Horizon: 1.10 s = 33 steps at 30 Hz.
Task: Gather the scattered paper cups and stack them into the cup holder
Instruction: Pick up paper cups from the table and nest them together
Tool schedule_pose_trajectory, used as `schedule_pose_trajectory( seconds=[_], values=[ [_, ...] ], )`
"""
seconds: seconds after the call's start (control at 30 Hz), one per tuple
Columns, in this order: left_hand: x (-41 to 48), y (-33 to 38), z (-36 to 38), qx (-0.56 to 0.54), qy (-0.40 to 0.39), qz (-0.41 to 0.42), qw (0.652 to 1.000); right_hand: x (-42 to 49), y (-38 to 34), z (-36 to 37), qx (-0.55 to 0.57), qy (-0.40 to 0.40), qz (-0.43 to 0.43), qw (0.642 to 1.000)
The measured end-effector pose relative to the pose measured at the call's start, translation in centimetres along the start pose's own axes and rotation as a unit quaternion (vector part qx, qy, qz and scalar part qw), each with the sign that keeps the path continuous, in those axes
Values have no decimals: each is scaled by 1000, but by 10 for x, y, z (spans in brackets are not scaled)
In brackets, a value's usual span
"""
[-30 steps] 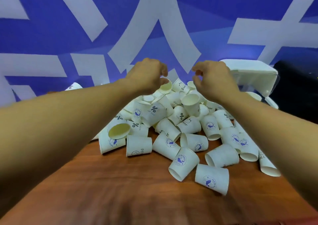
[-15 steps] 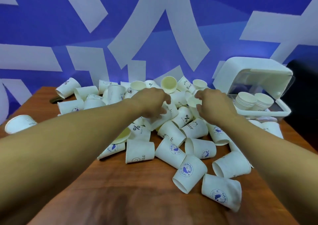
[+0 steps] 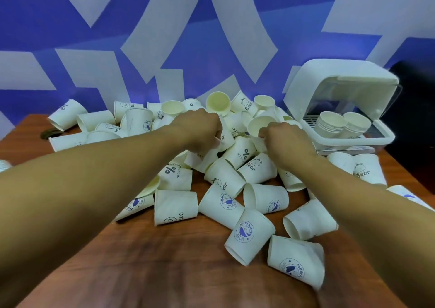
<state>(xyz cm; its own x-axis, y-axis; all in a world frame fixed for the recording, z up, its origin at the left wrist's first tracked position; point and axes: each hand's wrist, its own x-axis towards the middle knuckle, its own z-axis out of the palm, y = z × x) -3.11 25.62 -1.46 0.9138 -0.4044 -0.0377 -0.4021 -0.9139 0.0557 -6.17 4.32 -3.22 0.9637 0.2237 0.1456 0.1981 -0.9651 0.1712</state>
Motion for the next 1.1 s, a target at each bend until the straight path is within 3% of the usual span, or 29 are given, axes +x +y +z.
schedule_pose_trajectory(
  seconds=[0.4, 0.67, 1.1],
  values=[
    [-10, 59, -51, -12, 147, -16, 989, -33, 34, -44, -16, 124, 20, 992],
    [21, 135, -65, -18, 251, 51, 967, -66, 103, -63, -37, 160, 97, 982],
    [108, 218, -50, 33, 316, 119, 941, -62, 202, -44, -57, 217, 191, 956]
  ],
)
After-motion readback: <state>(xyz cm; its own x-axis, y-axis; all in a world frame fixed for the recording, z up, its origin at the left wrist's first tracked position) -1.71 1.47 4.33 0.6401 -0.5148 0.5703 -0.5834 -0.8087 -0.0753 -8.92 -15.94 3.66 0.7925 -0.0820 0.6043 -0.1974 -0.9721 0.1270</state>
